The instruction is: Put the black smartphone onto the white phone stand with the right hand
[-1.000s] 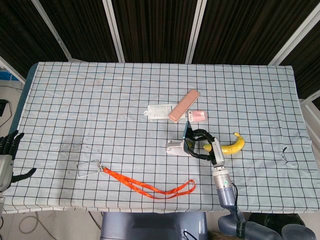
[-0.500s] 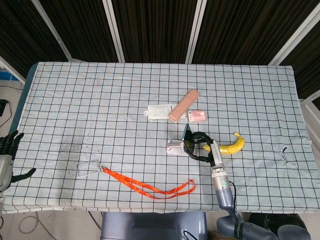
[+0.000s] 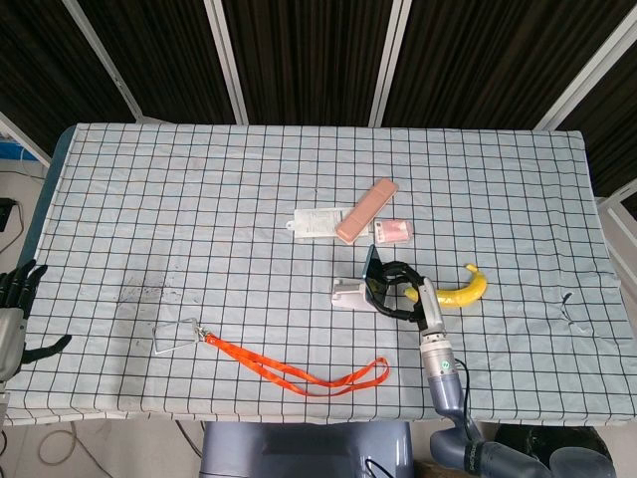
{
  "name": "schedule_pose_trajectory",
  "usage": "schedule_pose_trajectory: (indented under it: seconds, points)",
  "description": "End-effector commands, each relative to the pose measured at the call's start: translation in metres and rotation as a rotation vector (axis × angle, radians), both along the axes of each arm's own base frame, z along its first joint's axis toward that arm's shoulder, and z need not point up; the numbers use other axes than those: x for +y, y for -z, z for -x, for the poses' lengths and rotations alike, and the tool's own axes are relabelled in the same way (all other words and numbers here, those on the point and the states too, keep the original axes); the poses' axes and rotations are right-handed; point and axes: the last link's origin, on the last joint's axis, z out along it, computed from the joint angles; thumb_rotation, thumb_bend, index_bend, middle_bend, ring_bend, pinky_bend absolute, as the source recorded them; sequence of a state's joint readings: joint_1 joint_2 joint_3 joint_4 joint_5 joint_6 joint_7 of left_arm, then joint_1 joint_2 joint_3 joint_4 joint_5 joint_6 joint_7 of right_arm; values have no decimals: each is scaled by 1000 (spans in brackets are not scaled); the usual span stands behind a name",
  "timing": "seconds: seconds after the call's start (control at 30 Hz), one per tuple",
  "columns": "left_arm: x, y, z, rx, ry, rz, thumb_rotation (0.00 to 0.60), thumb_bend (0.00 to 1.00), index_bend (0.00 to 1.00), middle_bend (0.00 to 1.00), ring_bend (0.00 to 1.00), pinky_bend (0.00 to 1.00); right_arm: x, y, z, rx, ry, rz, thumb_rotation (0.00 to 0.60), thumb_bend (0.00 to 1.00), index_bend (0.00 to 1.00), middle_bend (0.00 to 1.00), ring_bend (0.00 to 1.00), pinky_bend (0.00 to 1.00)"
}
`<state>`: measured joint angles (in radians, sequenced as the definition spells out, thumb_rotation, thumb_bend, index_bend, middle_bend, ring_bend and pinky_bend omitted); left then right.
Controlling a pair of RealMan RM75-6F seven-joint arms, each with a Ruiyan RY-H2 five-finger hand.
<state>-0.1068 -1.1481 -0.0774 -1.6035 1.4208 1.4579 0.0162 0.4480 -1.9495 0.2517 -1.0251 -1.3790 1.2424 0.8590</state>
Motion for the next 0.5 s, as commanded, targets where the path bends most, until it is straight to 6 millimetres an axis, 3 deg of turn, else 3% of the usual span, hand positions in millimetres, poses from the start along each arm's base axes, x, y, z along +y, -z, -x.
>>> schedule_pose_trajectory:
  seconds: [0.03,0.3,0.5]
  points:
    - [0,0,0,0,-1,0,600,0,0,0,0,0,0,1,0,-1,2,-4,600,435,466,508,389,384]
    - [0,0,0,-1,3,3,600,0,0,0,0,0,1,3,2,13,4,-6,600,402,437,468,341,346]
    - [0,0,0,-4,4,2,600,0,0,0,0,0,2,4,3,24,2,-7,600,304,395,428,296,301]
